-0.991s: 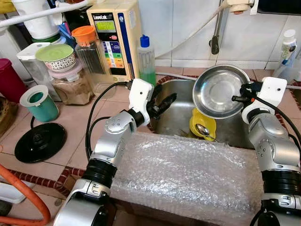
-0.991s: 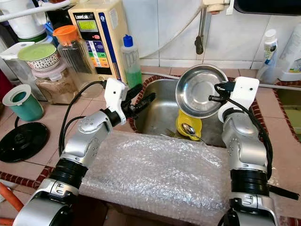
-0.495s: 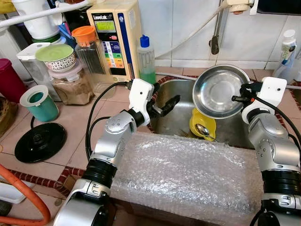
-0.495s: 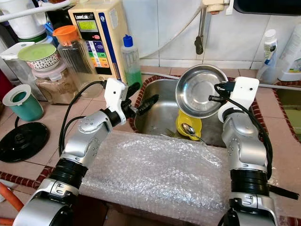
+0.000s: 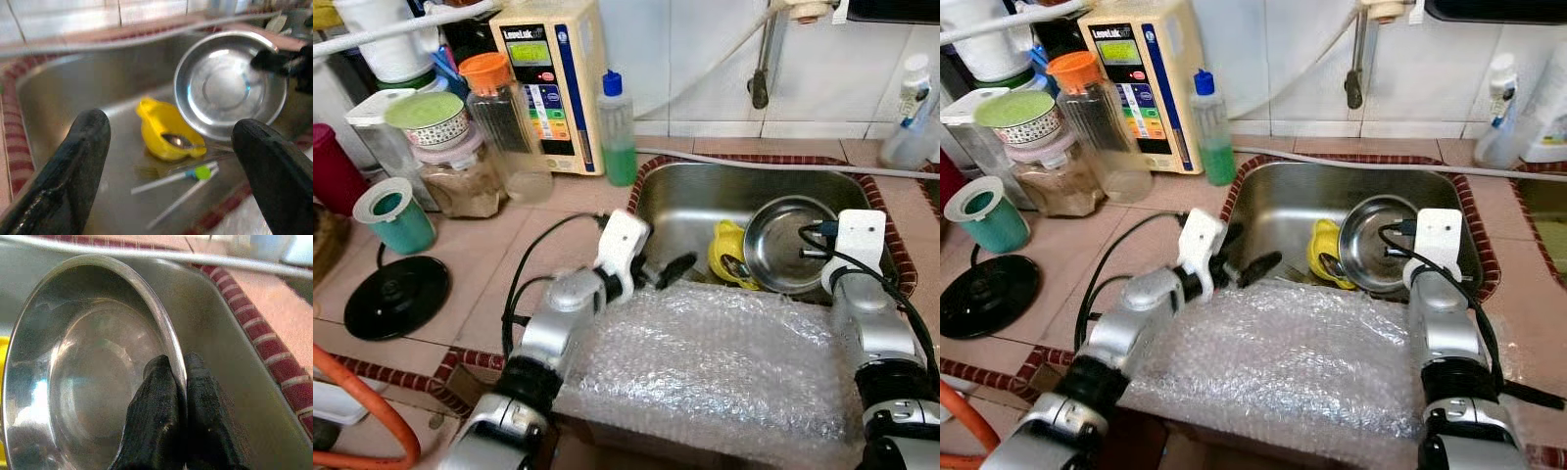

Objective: Kitchen organization

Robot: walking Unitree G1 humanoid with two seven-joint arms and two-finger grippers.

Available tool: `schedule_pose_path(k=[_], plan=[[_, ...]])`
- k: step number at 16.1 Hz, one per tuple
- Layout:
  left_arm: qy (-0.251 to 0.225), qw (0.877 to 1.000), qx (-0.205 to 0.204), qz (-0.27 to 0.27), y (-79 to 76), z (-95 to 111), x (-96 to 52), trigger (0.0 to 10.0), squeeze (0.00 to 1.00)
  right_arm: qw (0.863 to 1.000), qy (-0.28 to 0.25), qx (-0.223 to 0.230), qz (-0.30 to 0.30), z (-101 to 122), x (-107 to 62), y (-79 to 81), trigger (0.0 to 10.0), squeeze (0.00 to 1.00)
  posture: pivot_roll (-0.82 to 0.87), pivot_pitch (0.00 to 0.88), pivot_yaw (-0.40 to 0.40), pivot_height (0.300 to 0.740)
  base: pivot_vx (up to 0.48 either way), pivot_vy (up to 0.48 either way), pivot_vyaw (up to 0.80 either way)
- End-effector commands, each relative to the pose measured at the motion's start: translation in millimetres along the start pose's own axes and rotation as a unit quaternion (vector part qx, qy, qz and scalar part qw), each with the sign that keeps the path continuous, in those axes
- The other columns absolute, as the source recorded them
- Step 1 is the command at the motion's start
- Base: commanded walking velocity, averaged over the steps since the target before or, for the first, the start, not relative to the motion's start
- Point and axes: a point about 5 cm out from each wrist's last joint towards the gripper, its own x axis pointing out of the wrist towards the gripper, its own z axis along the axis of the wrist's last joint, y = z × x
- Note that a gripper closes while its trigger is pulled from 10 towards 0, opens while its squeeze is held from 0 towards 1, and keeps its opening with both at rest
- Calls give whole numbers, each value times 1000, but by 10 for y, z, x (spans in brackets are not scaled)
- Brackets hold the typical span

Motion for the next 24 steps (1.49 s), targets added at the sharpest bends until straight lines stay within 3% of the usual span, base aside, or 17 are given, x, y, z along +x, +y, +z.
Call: schedule_pose_path(k=[1, 5, 9, 10, 11, 12, 15, 16, 18, 20, 24], plan=[[1, 1000, 3, 7, 41, 17, -17, 10000, 0, 1000, -28, 0, 4, 137, 19, 27, 0, 0, -49, 0, 132, 740, 0, 0, 0], [-1, 1000, 5, 9, 50, 33, -8, 10000, 0, 999, -38, -8, -3, 105, 65, 30, 0, 0, -52, 0, 135, 740, 0, 0, 0], [-22, 998, -15, 50, 90, 86, 41, 10000, 0, 999, -28, -23, -1, 55, 73, 25, 0, 0, -53, 0, 135, 740, 0, 0, 0], [-31, 998, -21, 56, 95, 114, 56, 10000, 0, 999, -20, -27, 0, 20, 72, 30, 3843, 0, -54, 0, 134, 740, 0, 0, 0], [-39, 997, -30, 65, 97, 143, 74, 10000, 0, 1000, -8, -25, 7, -37, 76, 49, 10000, 0, -54, 0, 134, 740, 0, 0, 0], [-34, 996, -35, 75, 99, 147, 87, 10000, 0, 1000, 17, -18, 17, -107, 77, 75, 10000, 1000, -55, 0, 130, 740, 0, 0, 0], [-32, 996, -46, 73, 70, 129, 104, 10000, 0, 997, 64, 2, 45, -224, 75, 144, 10000, 1000, -52, 0, 124, 740, 0, 0, 0], [-20, 996, -56, 60, 59, 88, 98, 10000, 0, 996, 72, 3, 46, -224, 84, 150, 10000, 1000, -52, 0, 124, 740, 0, 0, 0], [15, 998, -38, 49, 79, -1, 71, 10000, 0, 995, 81, 6, 56, -223, 93, 162, 10000, 1000, -48, 0, 118, 740, 0, 0, 0], [21, 997, -46, 52, 93, -16, 63, 10000, 0, 994, 92, 12, 60, -238, 96, 165, 10000, 1000, -51, 0, 120, 740, 0, 0, 0], [-1, 996, -44, 78, 135, 41, 21, 10000, 0, 995, 70, 28, 67, -192, 88, 168, 10000, 1000, -63, 0, 121, 740, 0, 0, 0]])
